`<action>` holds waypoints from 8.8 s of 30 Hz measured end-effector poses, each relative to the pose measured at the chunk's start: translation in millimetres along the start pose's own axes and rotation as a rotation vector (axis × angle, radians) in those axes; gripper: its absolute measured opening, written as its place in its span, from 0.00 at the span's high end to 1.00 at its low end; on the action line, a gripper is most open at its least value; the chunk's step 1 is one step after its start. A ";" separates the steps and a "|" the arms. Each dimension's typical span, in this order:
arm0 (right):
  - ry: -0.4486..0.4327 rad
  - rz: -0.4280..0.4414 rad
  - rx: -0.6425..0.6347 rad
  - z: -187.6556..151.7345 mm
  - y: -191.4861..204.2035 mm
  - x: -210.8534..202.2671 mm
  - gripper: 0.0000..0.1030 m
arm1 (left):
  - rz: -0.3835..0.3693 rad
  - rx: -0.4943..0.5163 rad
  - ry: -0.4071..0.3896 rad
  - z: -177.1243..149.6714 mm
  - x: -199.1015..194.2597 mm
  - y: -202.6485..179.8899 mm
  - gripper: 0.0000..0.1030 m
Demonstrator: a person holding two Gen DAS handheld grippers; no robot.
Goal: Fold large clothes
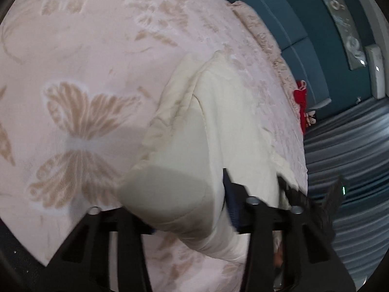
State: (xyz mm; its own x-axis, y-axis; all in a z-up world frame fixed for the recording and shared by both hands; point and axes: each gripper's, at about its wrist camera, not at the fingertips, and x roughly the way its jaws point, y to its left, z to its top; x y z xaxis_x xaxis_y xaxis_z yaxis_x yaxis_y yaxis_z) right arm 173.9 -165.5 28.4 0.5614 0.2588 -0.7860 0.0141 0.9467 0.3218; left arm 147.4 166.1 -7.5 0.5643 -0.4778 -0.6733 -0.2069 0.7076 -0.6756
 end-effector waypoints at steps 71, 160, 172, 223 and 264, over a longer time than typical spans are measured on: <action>-0.201 0.044 0.173 -74.4 -159.0 -188.1 0.86 | -0.074 0.765 0.039 -85.7 29.8 -366.2 0.34; -0.089 0.086 0.503 -78.7 -234.1 -140.4 0.32 | 0.074 0.546 0.182 -89.2 110.5 -252.7 0.13; 0.045 0.045 0.516 -56.8 -214.3 -87.1 0.14 | -0.122 0.237 0.410 -133.3 133.7 -165.7 0.07; -0.336 0.115 -0.011 36.7 54.2 -117.5 0.73 | -0.267 0.800 -0.242 28.9 -79.4 -162.6 0.49; -0.113 0.012 0.179 -19.6 -31.7 -24.8 0.56 | -0.051 0.600 0.033 -33.4 56.8 -73.5 0.09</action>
State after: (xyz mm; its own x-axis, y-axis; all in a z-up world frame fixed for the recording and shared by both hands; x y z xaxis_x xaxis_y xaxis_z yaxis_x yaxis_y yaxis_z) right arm 143.3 -198.1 27.3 0.6513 0.2370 -0.7209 0.1483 0.8920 0.4271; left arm 168.0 69.6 -6.2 0.5343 -0.5284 -0.6598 0.3126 0.8487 -0.4265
